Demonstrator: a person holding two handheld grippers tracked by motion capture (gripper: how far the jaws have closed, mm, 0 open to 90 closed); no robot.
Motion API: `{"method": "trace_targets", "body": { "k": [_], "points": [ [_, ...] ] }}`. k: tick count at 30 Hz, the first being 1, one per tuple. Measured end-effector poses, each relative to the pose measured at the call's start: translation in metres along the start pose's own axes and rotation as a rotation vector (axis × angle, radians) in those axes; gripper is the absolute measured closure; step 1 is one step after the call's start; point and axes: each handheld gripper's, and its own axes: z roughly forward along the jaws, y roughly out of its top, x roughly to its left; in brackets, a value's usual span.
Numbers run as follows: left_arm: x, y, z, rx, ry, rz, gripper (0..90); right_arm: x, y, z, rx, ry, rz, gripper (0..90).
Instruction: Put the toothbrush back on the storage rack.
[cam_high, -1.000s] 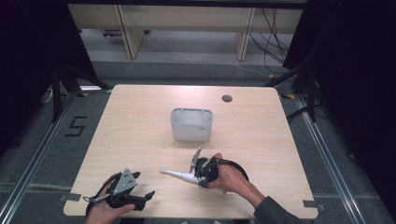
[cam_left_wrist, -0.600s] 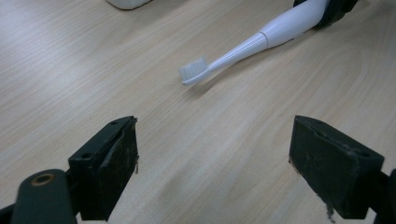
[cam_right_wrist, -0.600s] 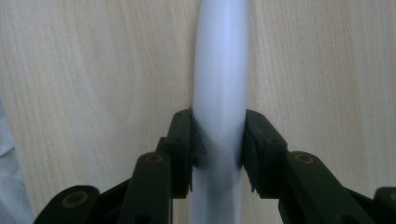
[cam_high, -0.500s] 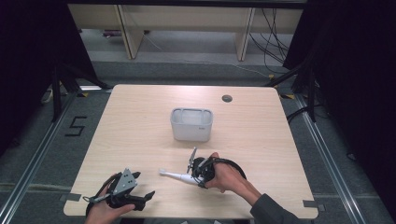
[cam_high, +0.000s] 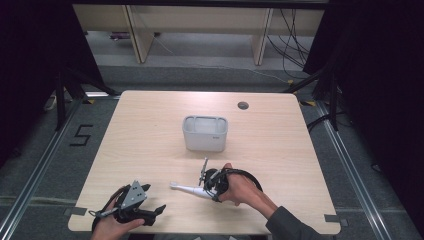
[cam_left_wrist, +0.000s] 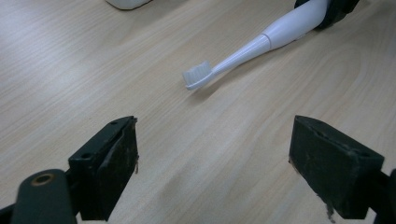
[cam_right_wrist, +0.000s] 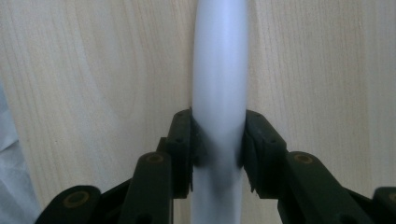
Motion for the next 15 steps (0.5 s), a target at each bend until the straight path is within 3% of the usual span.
{"method": "trace_targets", "body": {
  "k": [1,2,4,6,10,11,12,14,15],
  "points": [
    [0.0002,0.0,0.0,0.0,0.0,0.001,15.1,0.0014,0.0002,-0.0004,0.01,0.002,0.017,66.3],
    [0.0009,0.0001,-0.0004,0.005,0.004,0.009,15.1,-0.0001,0.0006,0.0003,-0.001,-0.001,-0.017,66.3],
    [0.0025,0.0004,-0.0012,0.013,0.006,0.028,15.2,0.0,0.0009,0.0,0.012,-0.003,-0.032,66.4],
    [0.0022,0.0003,-0.0014,0.015,0.009,0.024,15.1,0.0018,0.0009,-0.0007,0.024,0.001,-0.014,66.4],
    [0.0005,0.0001,-0.0004,-0.001,0.004,0.002,15.1,0.0014,0.0006,-0.0001,0.01,0.005,-0.03,66.4],
    [0.0015,0.0002,-0.0014,0.011,0.013,0.016,15.1,0.0039,-0.0005,-0.0016,0.025,0.007,0.007,66.4],
    [0.0014,0.0002,-0.0013,0.01,0.012,0.014,15.1,0.0043,-0.0007,-0.0021,0.025,0.003,0.01,66.5],
    [0.0018,0.0002,-0.0014,0.012,0.01,0.019,15.1,0.002,-0.0013,-0.0021,0.005,0.005,-0.035,66.5],
    [0.0018,0.0002,-0.0014,0.012,0.01,0.019,15.1,0.0048,-0.0018,-0.0044,0.021,0.0,0.011,66.5]
  ]
}}
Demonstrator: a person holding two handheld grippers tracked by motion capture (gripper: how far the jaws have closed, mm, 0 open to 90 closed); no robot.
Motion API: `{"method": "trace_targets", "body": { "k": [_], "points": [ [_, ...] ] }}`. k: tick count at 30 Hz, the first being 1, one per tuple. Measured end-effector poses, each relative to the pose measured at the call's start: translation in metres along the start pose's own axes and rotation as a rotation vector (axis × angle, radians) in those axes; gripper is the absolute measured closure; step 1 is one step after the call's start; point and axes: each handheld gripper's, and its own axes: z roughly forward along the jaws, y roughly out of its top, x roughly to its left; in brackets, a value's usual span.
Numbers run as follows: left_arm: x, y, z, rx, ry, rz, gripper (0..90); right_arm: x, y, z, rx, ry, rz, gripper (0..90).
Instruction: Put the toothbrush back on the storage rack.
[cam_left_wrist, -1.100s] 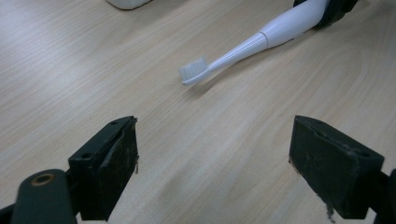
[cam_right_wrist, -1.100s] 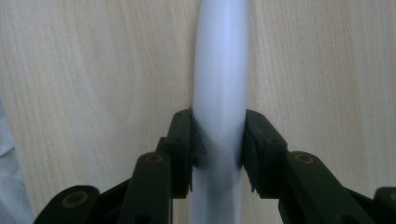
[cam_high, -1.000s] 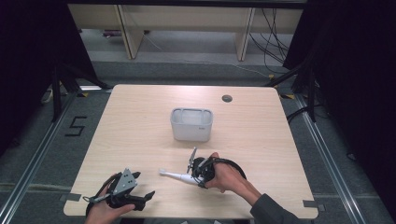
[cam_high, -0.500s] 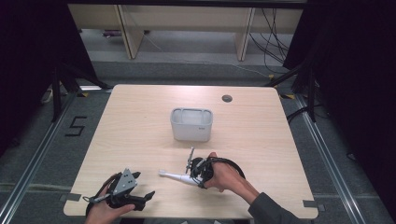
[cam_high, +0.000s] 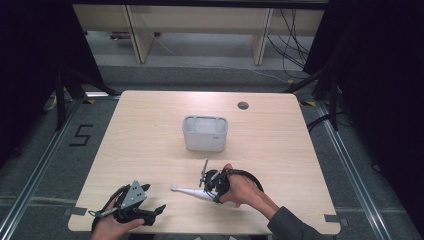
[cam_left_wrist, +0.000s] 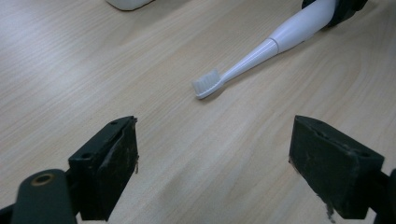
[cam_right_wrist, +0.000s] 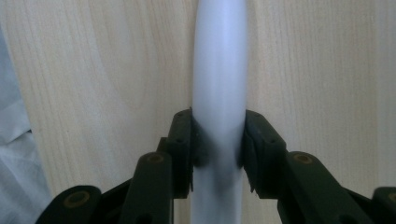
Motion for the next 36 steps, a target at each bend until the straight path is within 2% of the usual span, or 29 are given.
{"method": "trace_targets", "body": {
  "k": [3,4,7,8,12,14,15,16,17,18,19,20,21,22,23,24,25,26,27,28,29,30,34,35,36],
  "points": [
    [0.0,0.0,0.0,0.004,-0.001,0.004,15.2,0.0,0.0,-0.001,-0.003,0.008,-0.015,66.5],
    [0.0,0.0,0.001,-0.003,-0.001,-0.003,15.1,-0.001,-0.001,0.0,-0.005,-0.003,-0.031,66.5],
    [-0.001,0.0,0.001,-0.011,-0.004,-0.011,15.1,-0.001,-0.001,0.001,0.003,0.0,-0.023,66.5],
    [0.0,0.0,0.0,0.002,-0.001,0.004,15.2,-0.001,-0.001,0.002,0.007,0.006,-0.019,66.5],
    [0.0,0.0,0.0,0.002,-0.001,0.004,15.1,-0.002,0.0,0.002,0.016,0.004,-0.034,66.5],
    [0.0,0.0,0.0,-0.004,-0.003,-0.002,15.1,0.0,0.0,0.002,0.032,0.005,0.0,66.5],
    [-0.001,0.0,0.0,-0.003,-0.001,-0.008,15.1,0.0,0.0,0.002,0.034,0.012,-0.001,66.5],
    [-0.001,0.0,0.001,-0.009,0.0,-0.014,15.1,-0.002,0.001,0.003,0.018,0.017,-0.038,66.5],
    [-0.001,0.0,0.001,-0.009,0.0,-0.014,15.1,-0.002,0.001,0.003,0.018,0.017,-0.038,66.5],
    [0.0,0.0,0.0,0.004,-0.003,0.005,15.1,-0.003,0.002,0.003,0.012,0.007,-0.047,66.4],
    [0.0,0.0,0.0,0.004,-0.003,0.005,15.1,-0.001,0.002,0.003,0.037,0.019,-0.014,66.3],
    [-0.001,0.0,0.001,-0.015,-0.007,-0.016,15.1,0.0,0.002,0.003,0.032,0.019,0.002,66.2],
    [-0.001,0.0,0.001,-0.011,-0.007,-0.014,15.1,-0.001,0.003,0.003,0.028,0.011,0.0,66.1],
    [-0.001,0.0,0.001,-0.011,-0.007,-0.014,15.1,-0.004,0.003,0.003,0.015,0.006,-0.037,65.9],
    [-0.001,0.0,0.001,-0.012,-0.007,-0.012,15.1,-0.004,0.003,0.003,0.013,0.007,-0.034,65.3],
    [-0.001,0.0,0.001,-0.01,-0.007,-0.011,15.1,-0.002,0.004,0.003,0.036,0.019,0.01,64.1],
    [-0.001,0.0,0.001,-0.008,-0.008,-0.011,15.1,-0.003,0.005,0.003,0.016,0.003,-0.031,62.8],
    [-0.001,0.0,0.001,-0.008,-0.008,-0.01,15.1,-0.004,0.006,0.004,0.009,0.003,-0.043,61.6],
    [-0.001,0.0,0.001,-0.009,-0.007,-0.01,15.1,-0.002,0.006,0.003,0.029,0.009,-0.008,60.9],
    [-0.001,0.0,0.001,-0.009,-0.007,-0.01,15.1,-0.002,0.006,0.003,0.029,0.009,-0.008,60.9],
    [-0.001,0.0,0.001,-0.011,-0.008,-0.013,15.1,-0.003,0.007,0.003,0.007,0.001,-0.032,60.3],
    [-0.001,0.0,0.001,-0.011,-0.008,-0.013,15.1,-0.002,0.009,0.003,0.026,0.008,-0.018,60.4],
    [-0.001,0.0,0.001,-0.012,-0.007,-0.015,15.2,-0.001,0.012,0.004,0.021,0.015,-0.001,62.2],
    [-0.001,0.0,0.001,-0.012,-0.009,-0.014,15.1,-0.005,0.014,0.006,-0.003,0.003,-0.058,62.7],
    [-0.001,0.0,0.001,-0.011,-0.008,-0.012,15.1,-0.004,0.014,0.006,-0.006,0.009,-0.05,63.2]
  ]
}}
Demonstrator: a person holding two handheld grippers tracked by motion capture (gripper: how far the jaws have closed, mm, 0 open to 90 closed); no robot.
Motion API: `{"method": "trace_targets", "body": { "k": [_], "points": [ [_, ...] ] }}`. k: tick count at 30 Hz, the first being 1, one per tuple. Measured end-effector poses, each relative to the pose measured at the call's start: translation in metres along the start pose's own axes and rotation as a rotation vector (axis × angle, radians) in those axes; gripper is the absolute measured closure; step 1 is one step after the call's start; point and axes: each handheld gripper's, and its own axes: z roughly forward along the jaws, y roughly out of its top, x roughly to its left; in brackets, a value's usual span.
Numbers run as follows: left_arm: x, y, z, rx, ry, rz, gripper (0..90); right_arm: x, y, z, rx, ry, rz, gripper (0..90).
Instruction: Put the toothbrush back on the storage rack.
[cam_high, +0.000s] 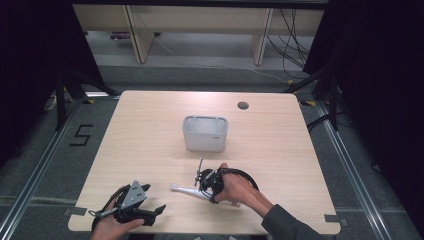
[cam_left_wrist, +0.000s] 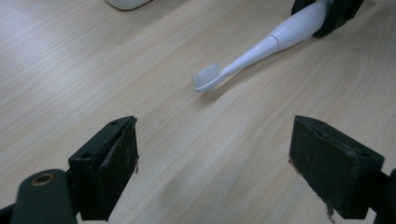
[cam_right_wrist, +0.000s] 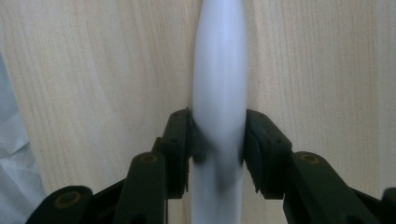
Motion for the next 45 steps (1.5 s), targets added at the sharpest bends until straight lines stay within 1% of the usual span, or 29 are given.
{"method": "trace_targets", "body": {
  "k": [2,3,6,10,12,13,14,16,18,20,23,25,26,27,28,29,30,31,32,34,35,36,37,39,40,42,43,44,45],
  "points": [
    [0.0,0.0,0.0,0.0,-0.001,0.0,15.1,0.001,0.0,0.0,0.009,0.0,0.011,65.1],
    [0.0,0.0,0.0,0.0,-0.001,0.0,15.1,0.002,0.001,-0.001,0.03,0.012,0.036,65.8],
    [0.0,0.0,0.0,0.0,0.0,0.001,15.1,0.003,0.001,-0.001,0.032,0.012,0.057,66.2],
    [-0.001,0.0,0.0,-0.001,0.004,-0.005,15.1,0.002,0.001,-0.001,0.037,0.006,0.025,66.4],
    [-0.001,0.0,0.0,-0.001,0.005,-0.004,15.1,0.004,0.002,-0.002,0.046,-0.003,0.026,66.5],
    [0.0,0.0,0.0,-0.001,0.005,-0.003,15.2,0.002,0.002,0.0,0.017,-0.011,-0.012,66.5],
    [0.0,0.0,0.0,0.0,0.005,-0.003,15.1,0.002,0.002,0.0,0.018,-0.008,-0.016,66.6],
    [-0.001,0.0,0.0,0.0,0.005,-0.003,15.2,0.004,0.001,-0.002,0.022,-0.016,-0.002,66.6],
    [-0.001,0.0,0.0,-0.001,0.005,-0.004,15.1,0.003,0.001,-0.002,0.022,-0.012,-0.015,66.6],
    [-0.001,0.0,0.0,-0.007,0.002,-0.009,15.1,0.005,-0.001,-0.005,0.028,-0.012,0.04,66.7],
    [-0.001,0.0,0.0,-0.002,0.004,-0.005,15.1,0.004,-0.002,-0.007,0.007,-0.022,0.017,66.7],
    [-0.001,0.0,0.0,-0.001,0.004,-0.004,15.1,0.004,-0.004,-0.009,0.015,-0.02,0.022,66.7],
    [-0.001,0.0,0.0,-0.001,0.004,-0.004,15.1,0.005,-0.005,-0.009,0.016,-0.02,0.041,66.7],
    [-0.001,0.0,0.0,-0.001,0.004,-0.004,15.1,0.003,-0.005,-0.009,0.008,-0.027,0.006,66.8],
    [-0.001,0.0,0.0,-0.001,0.004,-0.004,15.1,0.004,-0.005,-0.011,0.012,-0.035,0.031,66.7],
    [-0.001,0.0,0.0,-0.001,0.004,-0.004,15.2,0.004,-0.005,-0.012,0.012,-0.034,0.023,66.8],
    [-0.001,0.0,0.0,-0.002,0.004,-0.005,15.2,0.004,-0.006,-0.013,0.006,-0.034,0.032,66.8],
    [-0.001,0.0,0.0,-0.001,0.004,-0.004,15.1,0.003,-0.006,-0.014,-0.005,-0.034,0.025,66.8],
    [-0.001,0.0,0.0,-0.002,0.005,-0.005,15.1,0.004,-0.008,-0.019,-0.028,-0.037,0.064,66.8],
    [0.0,0.0,0.0,-0.001,0.002,-0.003,15.1,0.003,-0.009,-0.021,-0.036,-0.036,0.057,66.8],
    [0.0,0.0,0.0,-0.002,0.005,-0.003,15.1,0.003,-0.01,-0.024,-0.042,-0.039,0.085,66.8],
    [-0.001,0.0,0.0,-0.002,0.005,-0.005,15.1,-0.001,-0.012,-0.029,-0.077,-0.051,0.054,66.8],
    [-0.001,0.0,0.0,-0.002,0.005,-0.004,15.1,-0.001,-0.014,-0.032,-0.096,-0.048,0.083,66.8],
    [-0.001,0.0,0.0,-0.002,0.004,-0.005,15.1,-0.002,-0.015,-0.036,-0.112,-0.053,0.078,66.8],
    [0.0,0.0,0.0,0.0,0.0,-0.001,15.1,-0.003,-0.018,-0.046,-0.16,-0.056,0.119,66.8],
    [0.0,0.0,0.0,-0.001,0.001,-0.001,15.2,-0.004,-0.02,-0.054,-0.207,-0.053,0.148,66.8],
    [0.0,0.0,0.0,-0.001,0.0,-0.002,15.2,-0.004,-0.02,-0.054,-0.207,-0.053,0.148,66.8],
    [-0.001,0.0,0.0,0.006,0.001,-0.004,15.2,-0.008,-0.022,-0.058,-0.254,-0.052,0.121,66.8],
    [0.0,0.0,0.0,0.0,0.0,-0.002,15.2,-0.01,-0.024,-0.064,-0.276,-0.058,0.136,66.8]
  ]
}}
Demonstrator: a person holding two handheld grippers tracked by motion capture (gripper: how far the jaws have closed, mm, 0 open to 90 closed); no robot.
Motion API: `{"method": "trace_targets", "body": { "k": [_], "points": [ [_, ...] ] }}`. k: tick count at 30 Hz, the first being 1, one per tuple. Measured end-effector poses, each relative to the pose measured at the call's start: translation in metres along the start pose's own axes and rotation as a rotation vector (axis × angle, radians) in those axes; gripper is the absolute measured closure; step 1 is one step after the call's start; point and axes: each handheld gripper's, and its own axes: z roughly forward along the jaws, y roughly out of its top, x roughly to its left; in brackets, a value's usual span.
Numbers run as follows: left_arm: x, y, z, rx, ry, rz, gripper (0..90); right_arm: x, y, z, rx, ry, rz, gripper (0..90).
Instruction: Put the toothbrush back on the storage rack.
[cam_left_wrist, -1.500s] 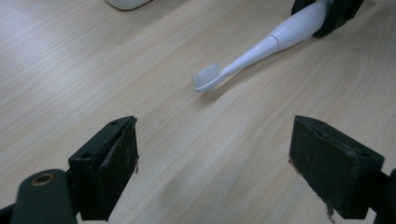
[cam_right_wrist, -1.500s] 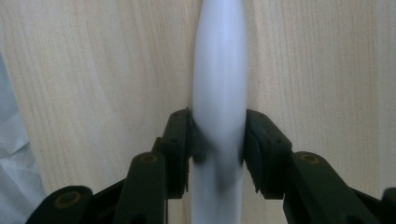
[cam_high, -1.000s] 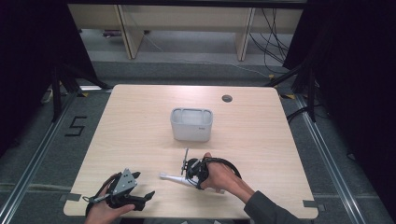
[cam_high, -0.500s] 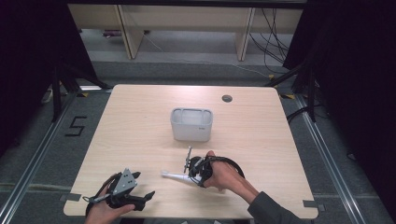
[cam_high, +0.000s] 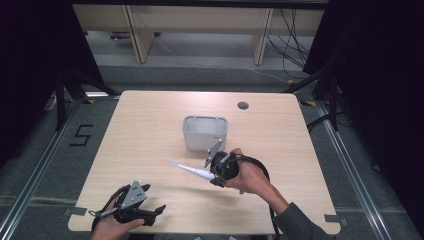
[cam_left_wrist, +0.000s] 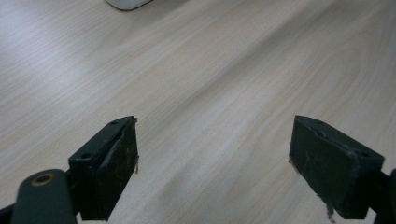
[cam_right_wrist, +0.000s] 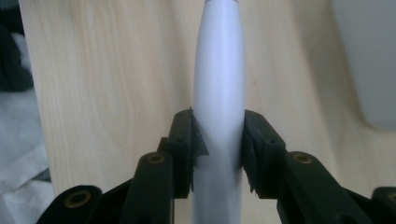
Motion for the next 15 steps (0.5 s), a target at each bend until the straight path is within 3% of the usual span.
{"method": "trace_targets", "body": {
  "k": [1,2,3,5,7,8,9,10,12,13,15],
  "points": [
    [0.0,0.0,0.0,-0.001,0.001,0.0,15.1,-0.006,-0.001,-0.007,-0.057,-0.011,-0.002,66.8],
    [0.0,0.0,0.0,-0.001,0.001,0.0,15.1,-0.006,-0.001,-0.007,-0.057,-0.011,-0.002,66.8],
    [0.002,0.0,-0.001,0.017,0.003,0.022,15.1,-0.011,-0.002,-0.014,-0.112,-0.031,0.018,66.8],
    [0.002,0.0,-0.001,0.014,0.005,0.017,15.2,-0.013,-0.003,-0.017,-0.125,-0.033,0.035,66.8],
    [0.001,0.0,-0.001,0.013,0.007,0.013,15.1,-0.023,-0.006,-0.026,-0.21,-0.075,0.067,66.8],
    [0.001,0.0,-0.001,0.013,0.007,0.013,15.1,-0.023,-0.006,-0.026,-0.21,-0.075,0.067,66.8],
    [0.001,0.0,-0.001,0.01,0.01,0.002,15.1,-0.028,-0.009,-0.031,-0.258,-0.101,0.109,66.8],
    [0.001,0.0,-0.001,0.01,0.01,0.002,15.1,-0.028,-0.009,-0.031,-0.258,-0.101,0.109,66.8],
    [0.001,0.0,-0.001,0.012,0.008,0.008,15.1,-0.036,-0.012,-0.036,-0.325,-0.117,0.119,66.8],
    [0.001,0.0,-0.001,0.011,0.005,0.014,15.2,-0.037,-0.014,-0.038,-0.338,-0.117,0.159,66.8],
    [0.001,0.0,-0.001,0.013,0.003,0.012,15.1,-0.046,-0.017,-0.043,-0.406,-0.148,0.153,66.8]
  ]
}}
